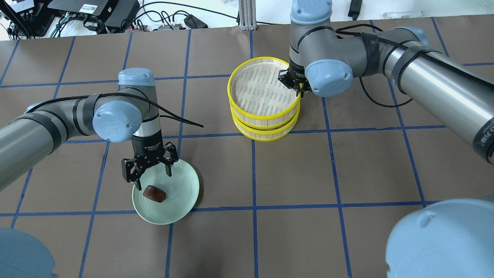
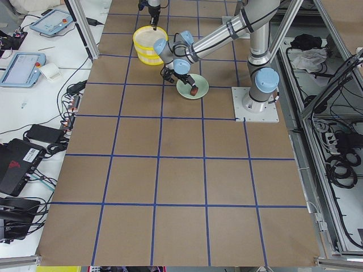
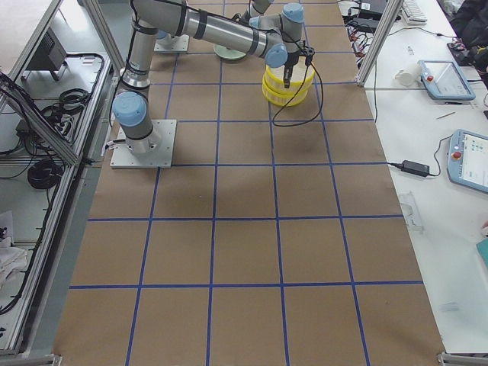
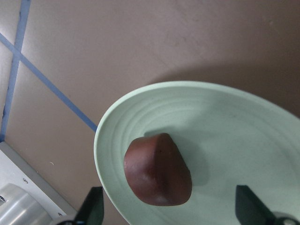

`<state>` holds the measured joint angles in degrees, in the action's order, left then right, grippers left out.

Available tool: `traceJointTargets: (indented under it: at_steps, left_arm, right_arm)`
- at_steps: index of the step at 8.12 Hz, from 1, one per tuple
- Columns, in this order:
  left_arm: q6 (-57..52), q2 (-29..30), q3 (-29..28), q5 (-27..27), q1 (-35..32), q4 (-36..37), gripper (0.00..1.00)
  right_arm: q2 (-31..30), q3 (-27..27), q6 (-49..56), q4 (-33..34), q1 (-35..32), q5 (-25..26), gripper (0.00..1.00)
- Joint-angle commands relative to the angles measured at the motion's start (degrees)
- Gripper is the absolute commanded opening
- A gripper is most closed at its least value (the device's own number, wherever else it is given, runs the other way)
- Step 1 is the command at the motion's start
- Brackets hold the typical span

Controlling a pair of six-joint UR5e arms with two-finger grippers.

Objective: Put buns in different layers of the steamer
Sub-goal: 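Lower the left gripper and close it on the brown bun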

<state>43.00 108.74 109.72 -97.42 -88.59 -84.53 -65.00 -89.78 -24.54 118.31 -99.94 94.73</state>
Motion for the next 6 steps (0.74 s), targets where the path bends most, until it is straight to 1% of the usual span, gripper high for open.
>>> traceJointTargets:
  at_steps: [1, 2, 3, 6]
  left_arm:
    - [1.1, 0.2, 0.8, -0.2, 0.0, -0.1, 0.97]
    - [1.1, 0.7, 0.9, -0.3, 0.0, -0.1, 0.90]
    - [1.1, 0.8, 1.1, -0.5, 0.0, -0.1, 0.86]
    - [1.1, 0.9, 2.1, -0.6, 0.0, -0.1, 0.86]
  right_arm:
    - [0.1, 0.0, -0.3, 0.0, 0.0, -0.1, 0.00]
    - [-0.1, -0.1, -0.3, -0.1, 0.0, -0.2, 0.00]
    - [-0.3, -0.2, -0.2, -0.1, 0.0, -0.3, 0.00]
    - [-0.5, -0.2, -0.2, -2.3, 0.0, -0.4, 0.00]
